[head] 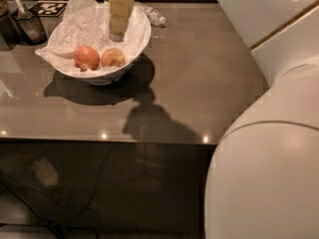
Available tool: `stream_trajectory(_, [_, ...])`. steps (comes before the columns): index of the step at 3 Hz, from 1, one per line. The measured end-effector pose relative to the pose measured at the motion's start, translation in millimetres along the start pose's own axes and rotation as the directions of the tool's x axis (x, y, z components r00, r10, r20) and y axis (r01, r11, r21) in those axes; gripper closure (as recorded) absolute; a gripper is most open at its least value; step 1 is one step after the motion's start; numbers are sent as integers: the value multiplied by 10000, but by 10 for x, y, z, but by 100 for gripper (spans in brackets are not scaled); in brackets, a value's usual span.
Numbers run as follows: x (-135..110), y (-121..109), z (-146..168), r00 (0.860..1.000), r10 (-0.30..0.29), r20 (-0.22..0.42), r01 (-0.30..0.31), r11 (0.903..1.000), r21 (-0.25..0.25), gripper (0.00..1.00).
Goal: Pick apple from white bowl
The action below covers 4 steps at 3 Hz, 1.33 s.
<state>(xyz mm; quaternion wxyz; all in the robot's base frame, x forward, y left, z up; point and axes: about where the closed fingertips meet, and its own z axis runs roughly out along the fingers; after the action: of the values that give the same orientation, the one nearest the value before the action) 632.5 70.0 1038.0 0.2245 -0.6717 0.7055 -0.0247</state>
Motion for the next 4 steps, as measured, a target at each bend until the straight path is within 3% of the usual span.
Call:
stream_trajectory(1, [-1, -1, 1, 10000, -1, 2, 1, 10000, -1, 0])
stream_trajectory(4, [-302, -471, 826, 9968, 94, 795, -24, 9961, -880, 0])
